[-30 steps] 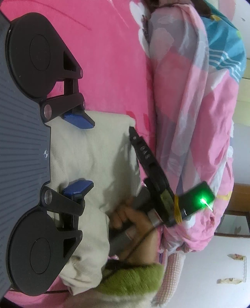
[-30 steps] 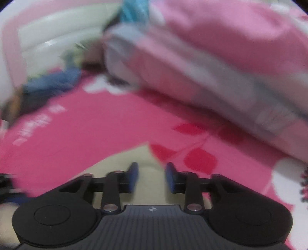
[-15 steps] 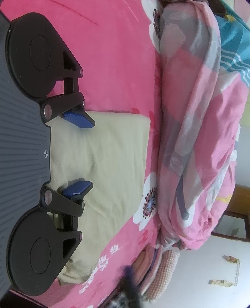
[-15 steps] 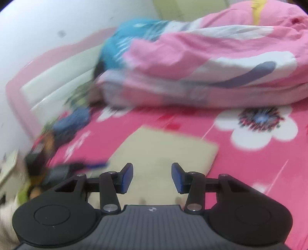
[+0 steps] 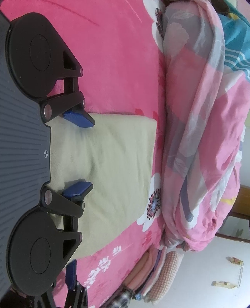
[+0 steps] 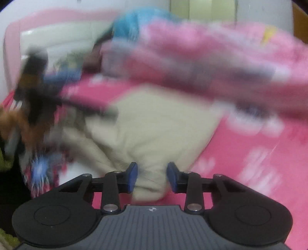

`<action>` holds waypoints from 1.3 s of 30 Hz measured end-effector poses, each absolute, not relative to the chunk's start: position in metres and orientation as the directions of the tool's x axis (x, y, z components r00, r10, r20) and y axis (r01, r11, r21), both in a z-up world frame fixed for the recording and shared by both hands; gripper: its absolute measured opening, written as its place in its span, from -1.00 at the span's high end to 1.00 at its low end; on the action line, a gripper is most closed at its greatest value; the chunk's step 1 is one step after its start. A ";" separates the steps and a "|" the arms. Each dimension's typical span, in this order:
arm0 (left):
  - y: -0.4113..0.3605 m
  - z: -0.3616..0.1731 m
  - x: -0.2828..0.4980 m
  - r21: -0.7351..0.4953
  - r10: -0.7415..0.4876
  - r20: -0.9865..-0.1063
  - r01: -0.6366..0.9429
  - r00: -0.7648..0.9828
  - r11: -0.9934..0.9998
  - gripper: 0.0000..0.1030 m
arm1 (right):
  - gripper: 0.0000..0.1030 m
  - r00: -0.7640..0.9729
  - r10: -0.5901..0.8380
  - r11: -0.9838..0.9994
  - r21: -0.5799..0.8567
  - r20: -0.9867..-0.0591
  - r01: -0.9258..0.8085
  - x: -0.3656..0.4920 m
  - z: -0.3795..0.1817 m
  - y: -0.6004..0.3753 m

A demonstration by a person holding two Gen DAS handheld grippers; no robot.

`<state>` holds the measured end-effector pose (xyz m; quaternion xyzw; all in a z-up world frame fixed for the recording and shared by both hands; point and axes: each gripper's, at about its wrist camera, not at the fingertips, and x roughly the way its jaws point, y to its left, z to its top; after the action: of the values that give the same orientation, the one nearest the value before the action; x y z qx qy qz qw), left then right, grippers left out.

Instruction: Fold clothes

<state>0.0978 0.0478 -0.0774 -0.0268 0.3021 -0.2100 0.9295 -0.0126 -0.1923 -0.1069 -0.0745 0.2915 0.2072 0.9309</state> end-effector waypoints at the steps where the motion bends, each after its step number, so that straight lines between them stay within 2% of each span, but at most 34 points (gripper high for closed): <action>1: 0.049 -0.074 0.098 -0.170 -0.401 -0.557 0.373 0.727 0.912 -0.29 | 0.20 0.753 0.339 0.901 -0.035 -0.564 -0.431 -0.017 -0.105 -0.192; 2: 0.050 -0.070 0.097 -0.163 -0.396 -0.563 0.373 0.725 0.914 -0.37 | 0.19 0.754 0.343 0.906 -0.014 -0.560 -0.423 -0.018 -0.099 -0.196; 4: 0.062 -0.063 0.097 -0.203 -0.399 -0.556 0.346 0.729 0.916 -0.43 | 0.15 0.739 0.379 0.917 0.117 -0.556 -0.382 -0.015 -0.081 -0.214; 5: 0.069 -0.060 0.096 -0.231 -0.402 -0.550 0.330 0.732 0.915 -0.46 | 0.03 0.735 0.410 0.911 0.201 -0.540 -0.361 -0.013 -0.075 -0.228; 6: 0.078 -0.059 0.098 -0.283 -0.418 -0.544 0.310 0.728 0.908 -0.50 | -0.04 0.724 0.442 0.896 0.293 -0.529 -0.334 -0.008 -0.072 -0.241; 8: 0.099 -0.062 0.103 -0.417 -0.465 -0.527 0.261 0.712 0.871 -0.67 | -0.30 0.688 0.512 0.837 0.478 -0.514 -0.265 0.009 -0.075 -0.267; 11: 0.120 -0.079 0.121 -0.595 -0.557 -0.541 0.180 0.630 0.783 -0.68 | -0.39 0.622 0.592 0.736 0.659 -0.512 -0.158 0.039 -0.096 -0.284; 13: 0.124 -0.091 0.130 -0.649 -0.596 -0.545 0.153 0.589 0.745 -0.69 | -0.44 0.559 0.632 0.701 0.703 -0.537 -0.117 0.060 -0.114 -0.279; 15: 0.124 -0.093 0.133 -0.663 -0.617 -0.530 0.169 0.582 0.729 -0.78 | -0.59 0.522 0.655 0.695 0.707 -0.547 -0.132 0.074 -0.122 -0.269; 16: 0.123 -0.093 0.134 -0.668 -0.627 -0.526 0.177 0.575 0.723 -0.89 | -0.82 0.504 0.675 0.683 0.715 -0.538 -0.151 0.080 -0.119 -0.265; 17: 0.121 -0.092 0.136 -0.673 -0.637 -0.521 0.186 0.567 0.716 -0.90 | -0.96 0.481 0.697 0.668 0.726 -0.532 -0.164 0.086 -0.118 -0.259; 21: 0.119 -0.092 0.142 -0.671 -0.641 -0.531 0.188 0.554 0.718 -0.90 | -1.00 0.429 0.734 0.641 0.746 -0.526 -0.181 0.107 -0.118 -0.244; 24: 0.119 -0.090 0.144 -0.673 -0.637 -0.538 0.173 0.552 0.719 -0.88 | -1.00 0.418 0.753 0.615 0.769 -0.508 -0.174 0.115 -0.119 -0.239; 29: 0.108 -0.091 0.145 -0.634 -0.618 -0.568 0.190 0.543 0.750 -0.89 | -0.65 0.423 0.765 0.594 0.787 -0.486 -0.168 0.109 -0.121 -0.252; 32: 0.101 -0.091 0.145 -0.610 -0.606 -0.586 0.201 0.538 0.767 -1.00 | -0.64 0.427 0.775 0.576 0.798 -0.466 -0.175 0.111 -0.127 -0.252; 35: 0.094 -0.091 0.145 -0.608 -0.612 -0.591 0.208 0.525 0.766 -0.99 | -0.59 0.448 0.772 0.581 0.786 -0.451 -0.209 0.113 -0.128 -0.242; 36: 0.093 -0.091 0.144 -0.637 -0.637 -0.577 0.207 0.512 0.743 -0.99 | -0.50 0.456 0.772 0.579 0.786 -0.443 -0.216 0.113 -0.128 -0.240; 38: 0.084 -0.089 0.139 -0.633 -0.646 -0.576 0.226 0.500 0.740 -0.99 | 0.09 0.465 0.774 0.566 0.798 -0.429 -0.207 0.114 -0.131 -0.243; 39: 0.079 -0.088 0.136 -0.624 -0.646 -0.580 0.239 0.497 0.744 -0.99 | 0.19 0.469 0.779 0.553 0.808 -0.417 -0.200 0.113 -0.133 -0.247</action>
<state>0.1358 0.0794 -0.0880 -0.2391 0.4253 -0.2660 0.8314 0.1129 -0.2473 -0.1325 0.3536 0.4089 0.3135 0.7807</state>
